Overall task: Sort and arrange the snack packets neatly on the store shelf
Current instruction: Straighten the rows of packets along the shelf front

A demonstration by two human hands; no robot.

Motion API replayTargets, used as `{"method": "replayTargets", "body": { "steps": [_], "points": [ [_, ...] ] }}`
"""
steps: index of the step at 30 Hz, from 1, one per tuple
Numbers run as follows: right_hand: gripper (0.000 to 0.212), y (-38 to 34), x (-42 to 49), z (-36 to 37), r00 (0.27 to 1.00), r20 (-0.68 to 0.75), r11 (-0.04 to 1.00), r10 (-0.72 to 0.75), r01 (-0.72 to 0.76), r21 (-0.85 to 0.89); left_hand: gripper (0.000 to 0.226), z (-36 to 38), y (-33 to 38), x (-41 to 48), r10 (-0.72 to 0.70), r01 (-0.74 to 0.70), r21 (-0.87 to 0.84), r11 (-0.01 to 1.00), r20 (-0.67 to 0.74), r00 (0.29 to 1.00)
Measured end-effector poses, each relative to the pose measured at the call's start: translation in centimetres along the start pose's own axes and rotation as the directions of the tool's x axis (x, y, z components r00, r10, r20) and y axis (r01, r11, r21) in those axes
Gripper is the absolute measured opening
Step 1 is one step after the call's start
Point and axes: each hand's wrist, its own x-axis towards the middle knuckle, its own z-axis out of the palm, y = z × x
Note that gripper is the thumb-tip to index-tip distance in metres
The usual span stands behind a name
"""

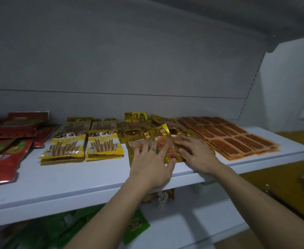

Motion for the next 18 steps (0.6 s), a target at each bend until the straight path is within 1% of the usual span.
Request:
{"method": "replayTargets", "body": {
  "steps": [2, 4, 7, 9, 11, 13, 15, 16, 18],
  "points": [
    [0.054, -0.4, -0.2, -0.4, 1.0, -0.015, 0.999, 0.019, -0.018, 0.038, 0.065, -0.5, 0.0, -0.2, 0.007, -0.008, -0.042, 0.999, -0.019, 1.0],
    [0.048, -0.4, 0.3, -0.8, 0.996, -0.058, 0.992, 0.066, -0.06, 0.109, 0.061, -1.2, -0.4, 0.0, -0.008, 0.003, -0.07, 0.998, -0.075, 0.997],
    [0.046, -0.3, 2.5, -1.9, 0.989, -0.115, 0.981, 0.096, -0.074, 0.177, 0.06, -3.2, -1.6, 1.7, -0.091, 0.083, -0.071, 0.994, -0.122, 0.988],
    [0.045, 0.0, 4.9, -3.1, 0.989, -0.104, 0.981, 0.106, -0.086, 0.175, 0.064, -5.0, -2.7, 3.8, -0.175, 0.17, -0.069, 0.983, -0.073, 0.982],
    [0.048, 0.3, 7.7, -4.5, 0.99, -0.029, 0.975, 0.135, -0.127, 0.183, 0.067, -6.7, -3.9, 6.1, -0.276, 0.276, -0.095, 0.956, 0.015, 0.961],
    [0.051, 0.8, 10.4, -5.3, 0.979, 0.093, 0.965, 0.179, -0.193, 0.177, 0.067, -7.6, -5.1, 8.5, -0.334, 0.343, -0.088, 0.935, 0.102, 0.937],
    [0.052, 1.3, 13.0, -5.3, 0.949, 0.218, 0.966, 0.226, -0.248, 0.079, 0.062, -7.9, -6.0, 11.0, -0.365, 0.378, -0.062, 0.924, 0.159, 0.918],
    [0.047, 1.3, 14.2, -5.0, 0.927, 0.28, 0.965, 0.251, -0.263, 0.009, 0.058, -8.0, -6.3, 12.3, -0.379, 0.392, -0.041, 0.919, 0.18, 0.908],
    [0.032, 0.9, 16.0, -4.0, 0.873, 0.414, 0.966, 0.258, -0.24, -0.096, 0.057, -7.7, -6.6, 14.5, -0.42, 0.432, -0.001, 0.902, 0.226, 0.879]
  ]
}}
